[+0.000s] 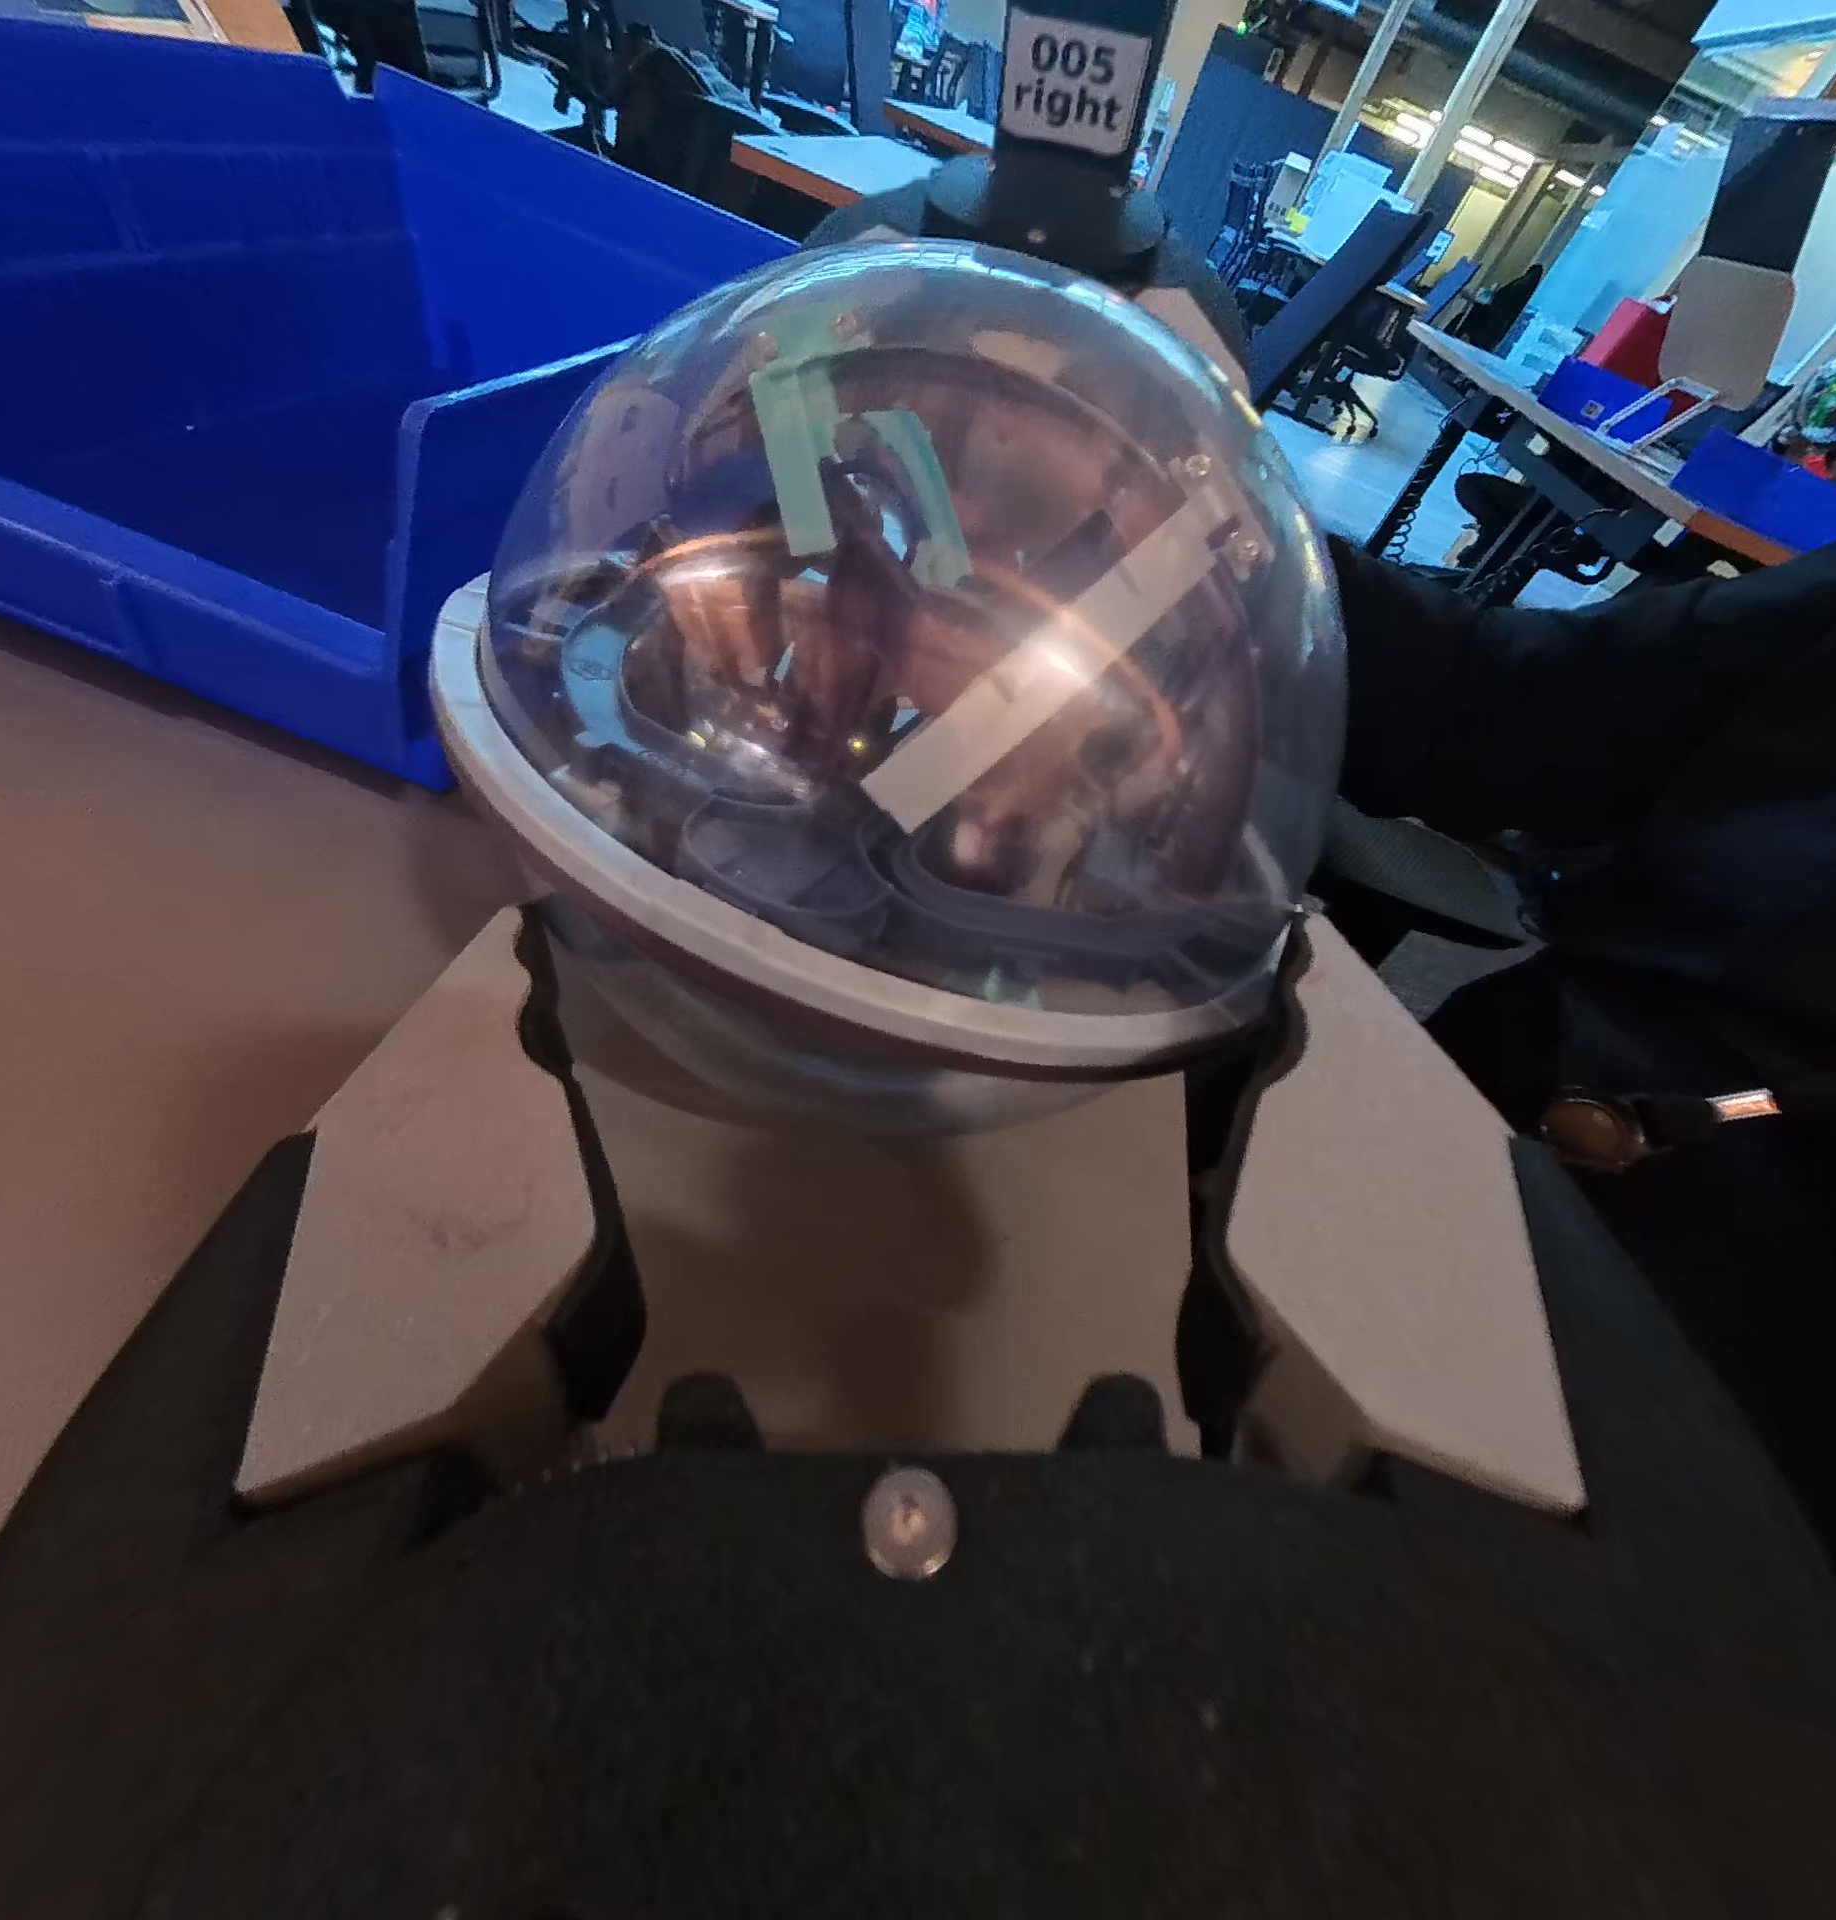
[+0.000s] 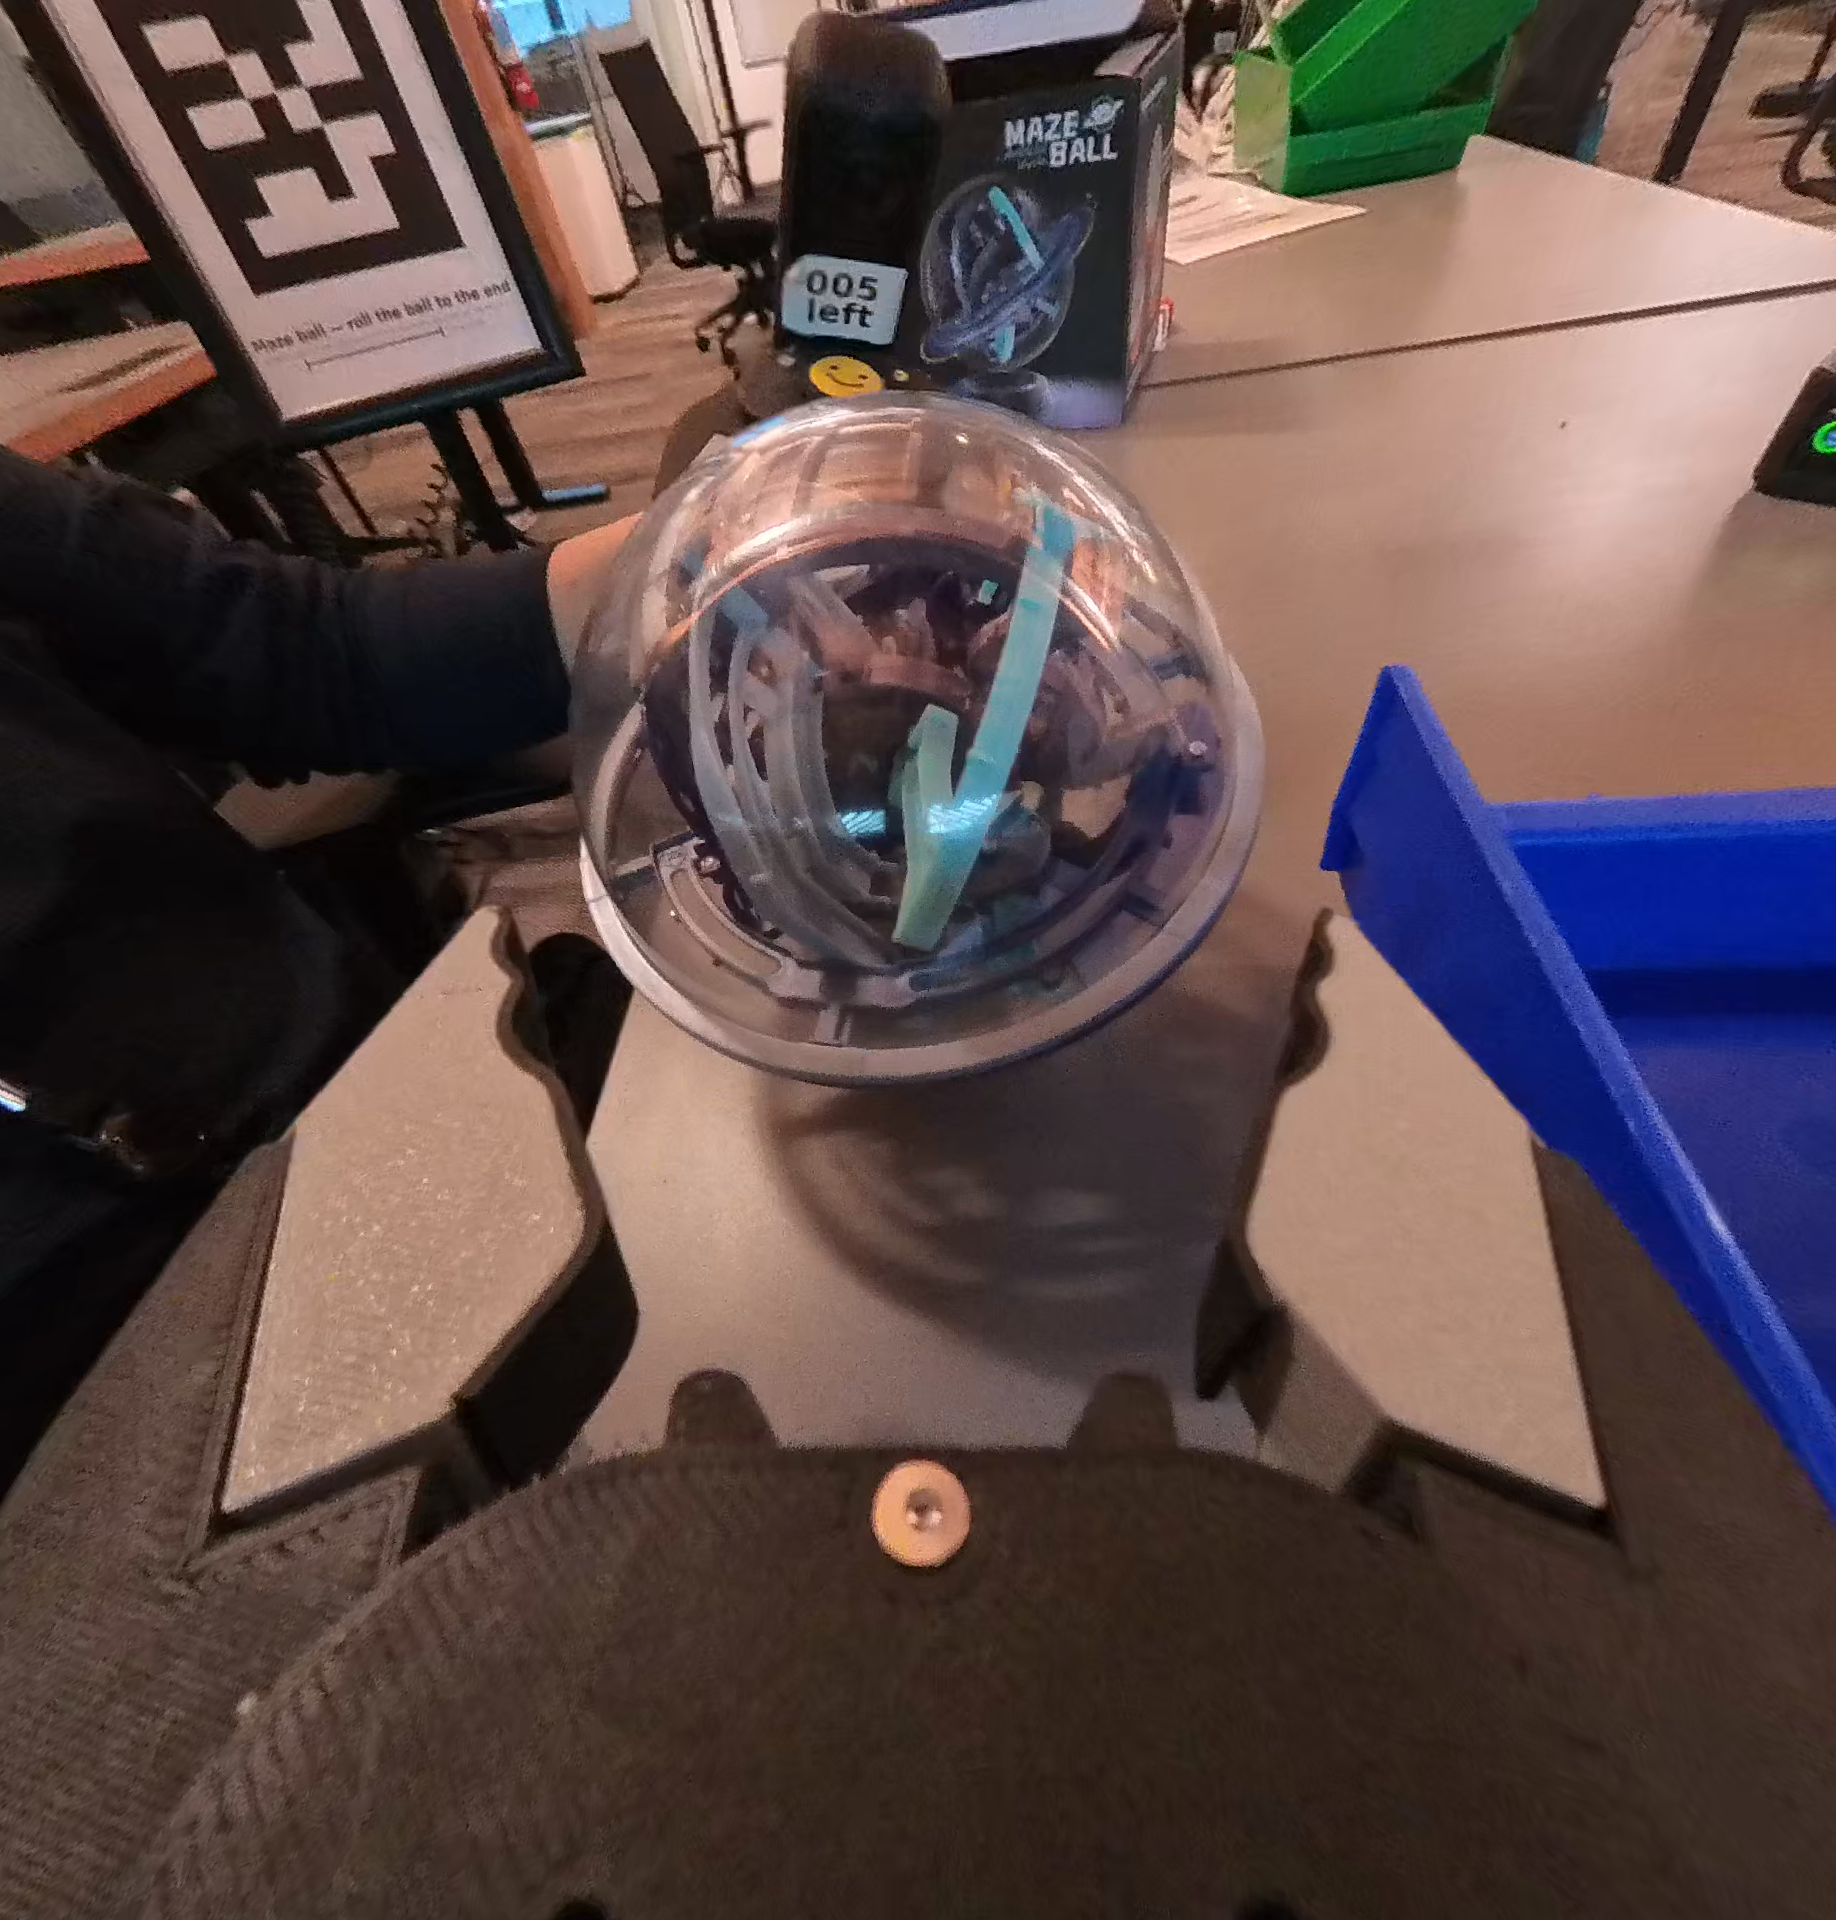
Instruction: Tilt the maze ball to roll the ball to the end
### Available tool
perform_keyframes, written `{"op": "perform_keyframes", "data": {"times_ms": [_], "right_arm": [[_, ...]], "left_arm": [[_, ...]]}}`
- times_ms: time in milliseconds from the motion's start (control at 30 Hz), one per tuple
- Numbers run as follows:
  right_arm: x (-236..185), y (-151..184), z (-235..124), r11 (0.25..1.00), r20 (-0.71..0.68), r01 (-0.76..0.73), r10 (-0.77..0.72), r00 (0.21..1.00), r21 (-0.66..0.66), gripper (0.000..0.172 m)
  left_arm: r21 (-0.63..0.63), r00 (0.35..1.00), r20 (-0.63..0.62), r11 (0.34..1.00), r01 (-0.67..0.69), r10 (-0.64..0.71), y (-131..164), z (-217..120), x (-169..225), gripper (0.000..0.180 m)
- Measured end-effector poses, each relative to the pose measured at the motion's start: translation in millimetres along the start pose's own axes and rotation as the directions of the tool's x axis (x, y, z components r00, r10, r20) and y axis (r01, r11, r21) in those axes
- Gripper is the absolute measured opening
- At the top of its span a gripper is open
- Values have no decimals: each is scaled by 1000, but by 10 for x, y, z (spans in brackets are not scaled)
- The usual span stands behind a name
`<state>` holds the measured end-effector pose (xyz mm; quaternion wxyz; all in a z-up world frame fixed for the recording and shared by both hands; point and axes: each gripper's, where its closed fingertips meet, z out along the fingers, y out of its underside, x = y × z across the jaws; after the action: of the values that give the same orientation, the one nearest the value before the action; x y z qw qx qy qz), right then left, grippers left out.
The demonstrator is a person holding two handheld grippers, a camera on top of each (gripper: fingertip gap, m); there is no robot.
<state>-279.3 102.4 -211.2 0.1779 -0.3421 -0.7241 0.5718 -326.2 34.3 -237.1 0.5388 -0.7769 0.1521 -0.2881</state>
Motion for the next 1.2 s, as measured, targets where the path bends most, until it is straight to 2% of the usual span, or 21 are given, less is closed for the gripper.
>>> {"op": "perform_keyframes", "data": {"times_ms": [133,200,300,333,533,633,933,1200], "right_arm": [[10,10,73,999,44,-38,37,998,22,139],[24,58,130,998,60,-64,63,996,23,134],[39,154,239,994,69,-108,109,992,-11,138],[24,162,272,992,84,-123,124,989,-16,134],[-4,172,398,986,113,-168,169,979,-19,137],[-74,237,425,978,137,-199,206,969,-60,134],[-100,381,420,979,39,-140,147,988,-147,133],[-185,399,340,975,39,-133,142,989,-176,128]], "left_arm": [[17,1000,-13,1000,10,-10,-21,-26,-10,129],[22,1000,-8,1000,15,-15,-26,-38,-22,128],[23,1000,-6,1000,21,-21,-23,-43,-26,128],[21,1000,-6,1000,21,-21,-21,-41,-27,128],[-8,1000,-10,1000,25,-25,22,-22,-12,132],[-7,1000,-25,1000,15,-15,17,-23,5,132],[23,999,-46,1000,18,-17,-30,-71,-14,128],[78,996,-83,996,37,-30,-142,-161,-59,123]]}}
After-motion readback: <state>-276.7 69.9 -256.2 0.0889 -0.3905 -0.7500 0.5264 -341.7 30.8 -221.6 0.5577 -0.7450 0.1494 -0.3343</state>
